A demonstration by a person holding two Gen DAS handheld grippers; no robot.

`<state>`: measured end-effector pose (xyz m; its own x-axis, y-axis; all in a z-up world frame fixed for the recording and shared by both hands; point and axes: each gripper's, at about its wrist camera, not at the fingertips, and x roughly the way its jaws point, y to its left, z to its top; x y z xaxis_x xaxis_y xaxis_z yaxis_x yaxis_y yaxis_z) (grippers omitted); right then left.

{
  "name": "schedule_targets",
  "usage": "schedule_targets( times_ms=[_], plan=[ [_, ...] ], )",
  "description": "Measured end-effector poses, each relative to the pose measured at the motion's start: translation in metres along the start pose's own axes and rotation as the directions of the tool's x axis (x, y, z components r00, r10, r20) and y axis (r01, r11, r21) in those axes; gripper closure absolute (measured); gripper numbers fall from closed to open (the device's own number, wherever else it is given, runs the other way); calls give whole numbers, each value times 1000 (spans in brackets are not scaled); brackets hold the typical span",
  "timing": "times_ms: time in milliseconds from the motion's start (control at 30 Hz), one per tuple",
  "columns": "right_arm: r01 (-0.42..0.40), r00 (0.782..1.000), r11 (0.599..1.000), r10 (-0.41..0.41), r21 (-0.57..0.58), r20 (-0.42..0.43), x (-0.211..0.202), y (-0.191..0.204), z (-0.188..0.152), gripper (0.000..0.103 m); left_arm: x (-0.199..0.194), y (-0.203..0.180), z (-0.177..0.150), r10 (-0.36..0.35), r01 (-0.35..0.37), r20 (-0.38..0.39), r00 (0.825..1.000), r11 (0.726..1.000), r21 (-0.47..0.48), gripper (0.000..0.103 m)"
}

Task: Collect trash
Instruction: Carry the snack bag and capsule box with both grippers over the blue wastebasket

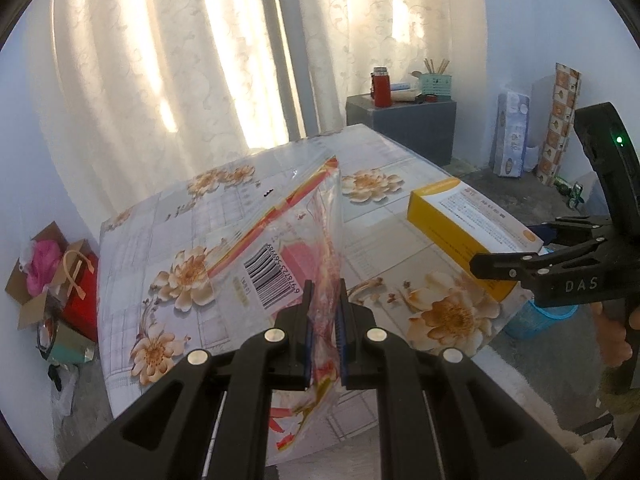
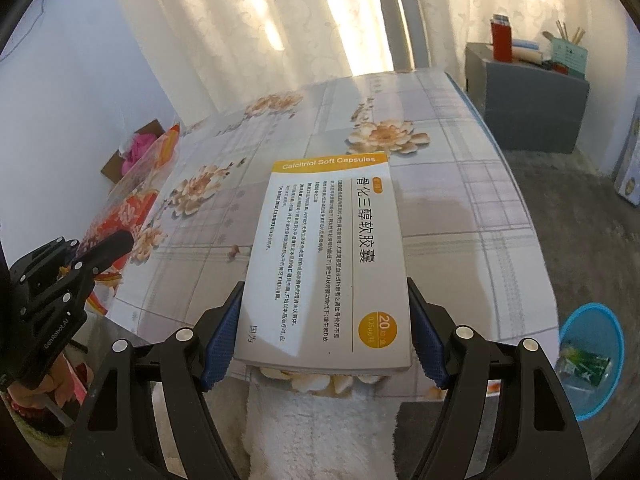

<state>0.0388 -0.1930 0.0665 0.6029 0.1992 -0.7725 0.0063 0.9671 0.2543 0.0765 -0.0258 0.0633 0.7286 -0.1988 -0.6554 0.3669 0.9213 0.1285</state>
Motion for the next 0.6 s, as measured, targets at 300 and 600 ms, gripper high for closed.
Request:
schedule_targets(
  times_ms=[300, 600],
  plan=[
    [21, 999, 997, -24, 71, 40, -28, -36, -10, 33, -2, -36, 19, -49, 47, 29, 998, 997, 67, 94],
    [68, 993, 973, -87, 219, 79, -60, -96, -39, 33, 3, -98, 51, -170, 158, 53, 984, 971, 182, 94]
  ],
)
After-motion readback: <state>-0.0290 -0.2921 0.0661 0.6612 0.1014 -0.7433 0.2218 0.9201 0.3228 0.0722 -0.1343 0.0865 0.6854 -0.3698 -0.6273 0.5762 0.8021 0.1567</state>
